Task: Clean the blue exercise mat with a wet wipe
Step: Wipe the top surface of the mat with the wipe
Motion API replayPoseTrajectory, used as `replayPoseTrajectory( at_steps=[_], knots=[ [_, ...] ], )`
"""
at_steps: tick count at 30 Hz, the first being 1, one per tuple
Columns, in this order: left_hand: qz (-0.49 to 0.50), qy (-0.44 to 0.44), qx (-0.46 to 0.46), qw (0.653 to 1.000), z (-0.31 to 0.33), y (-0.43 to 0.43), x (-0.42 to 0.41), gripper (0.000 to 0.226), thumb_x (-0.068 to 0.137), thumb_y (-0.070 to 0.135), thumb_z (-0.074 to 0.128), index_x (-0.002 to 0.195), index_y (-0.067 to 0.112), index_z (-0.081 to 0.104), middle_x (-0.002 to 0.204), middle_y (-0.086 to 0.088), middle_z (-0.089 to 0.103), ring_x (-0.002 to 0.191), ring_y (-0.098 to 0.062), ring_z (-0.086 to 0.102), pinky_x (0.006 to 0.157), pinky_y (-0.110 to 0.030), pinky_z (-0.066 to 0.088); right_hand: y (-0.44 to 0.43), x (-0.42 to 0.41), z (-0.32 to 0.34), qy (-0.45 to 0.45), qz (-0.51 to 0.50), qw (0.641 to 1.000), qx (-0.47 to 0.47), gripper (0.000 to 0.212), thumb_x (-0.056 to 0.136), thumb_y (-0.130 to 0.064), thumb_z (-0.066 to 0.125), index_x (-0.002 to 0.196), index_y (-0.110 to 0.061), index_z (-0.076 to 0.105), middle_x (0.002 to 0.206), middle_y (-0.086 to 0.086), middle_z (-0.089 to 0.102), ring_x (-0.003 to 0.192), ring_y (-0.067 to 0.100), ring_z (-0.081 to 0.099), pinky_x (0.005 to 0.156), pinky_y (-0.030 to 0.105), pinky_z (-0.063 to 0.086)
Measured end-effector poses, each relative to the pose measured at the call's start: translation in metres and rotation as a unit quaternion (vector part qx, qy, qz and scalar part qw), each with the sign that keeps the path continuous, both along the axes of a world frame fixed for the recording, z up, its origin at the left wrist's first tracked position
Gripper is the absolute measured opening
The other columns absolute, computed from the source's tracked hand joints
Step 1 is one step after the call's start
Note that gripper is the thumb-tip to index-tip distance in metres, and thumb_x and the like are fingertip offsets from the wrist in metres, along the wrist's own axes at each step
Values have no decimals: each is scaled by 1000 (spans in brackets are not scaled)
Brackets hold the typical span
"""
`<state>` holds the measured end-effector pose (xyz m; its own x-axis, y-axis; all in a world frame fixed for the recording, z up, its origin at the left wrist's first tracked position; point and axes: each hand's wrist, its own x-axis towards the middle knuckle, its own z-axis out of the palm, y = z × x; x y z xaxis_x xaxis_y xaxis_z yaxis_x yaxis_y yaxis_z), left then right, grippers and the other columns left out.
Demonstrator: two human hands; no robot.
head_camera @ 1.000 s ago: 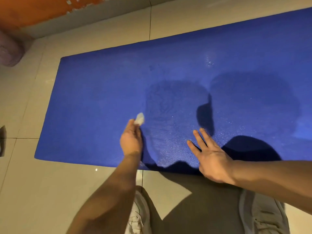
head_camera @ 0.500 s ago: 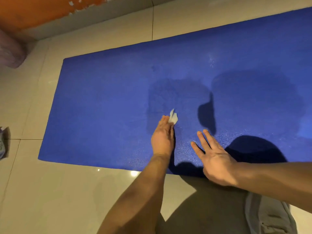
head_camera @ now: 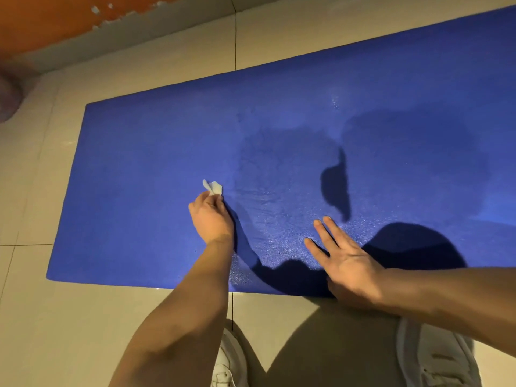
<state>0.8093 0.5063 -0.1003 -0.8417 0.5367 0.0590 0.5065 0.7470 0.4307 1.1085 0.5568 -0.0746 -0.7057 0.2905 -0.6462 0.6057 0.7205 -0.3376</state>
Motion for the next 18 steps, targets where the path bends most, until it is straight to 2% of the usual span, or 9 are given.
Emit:
replayPoseTrajectory(
  at_steps=[3, 4, 6, 8, 10, 12, 15, 18],
  knots=[
    [-96, -22, 32, 995, 3, 16, 43, 23, 101, 16, 51, 102, 11, 74, 98, 0, 69, 83, -19, 49, 78, -26, 43, 0, 1, 0, 2, 4, 1000, 7, 92, 90, 4, 35, 158, -24, -20, 156, 12, -44, 139, 32, -46, 124, 44, -9],
    [-144, -38, 38, 988, 3, 19, 61, 22, 102, 15, 52, 105, 12, 74, 102, 2, 68, 86, -15, 49, 82, -23, 45, -1, 1, 0, 5, 2, 1000, 6, 92, 90, 4, 35, 157, -24, -21, 155, 13, -44, 139, 33, -46, 124, 44, -9],
    [-221, -36, 32, 974, -1, 21, 81, 22, 101, 12, 56, 114, 9, 72, 115, 3, 67, 103, -16, 53, 92, -26, 48, -1, 0, 0, 11, -9, 1000, 8, 92, 90, 2, 37, 153, -22, -25, 155, 13, -44, 139, 33, -47, 124, 45, -10],
    [-259, -17, 15, 966, -5, 17, 69, 25, 101, 14, 56, 121, 14, 70, 125, 6, 64, 118, -13, 53, 99, -19, 45, -1, 0, -3, 11, -5, 1000, 12, 92, 90, 5, 37, 146, -23, -31, 154, 14, -45, 137, 34, -49, 125, 48, -8],
    [-245, -3, 5, 969, -1, 10, 32, 23, 99, 25, 57, 116, 24, 73, 121, 9, 66, 116, -10, 58, 97, -13, 40, 0, 0, -4, 5, 5, 1000, 4, 92, 90, 6, 37, 140, -25, -34, 153, 14, -46, 135, 32, -51, 126, 49, -5],
    [-179, 37, -48, 982, 5, 3, -12, 29, 97, 36, 52, 114, 26, 74, 118, 6, 69, 111, -18, 64, 92, -19, 43, 1, 1, -2, 6, -5, 1000, -13, 93, 90, -1, 39, 141, -27, -33, 152, 9, -48, 136, 28, -51, 125, 44, -9],
    [-63, 25, -88, 994, 17, 0, -36, 29, 103, 25, 47, 109, 19, 75, 117, -1, 70, 105, -27, 65, 75, -25, 39, 1, 5, 0, 17, -13, 1000, -16, 91, 90, -10, 40, 145, -29, -30, 154, 7, -47, 137, 25, -51, 125, 43, -10],
    [-49, 17, -78, 996, 18, 9, -3, 28, 103, 19, 47, 102, 13, 74, 129, -4, 67, 115, -25, 63, 80, -26, 42, -2, 5, -1, 31, -2, 999, 8, 89, 90, -12, 38, 148, -23, -29, 155, 12, -44, 137, 29, -50, 123, 44, -14]
  ],
)
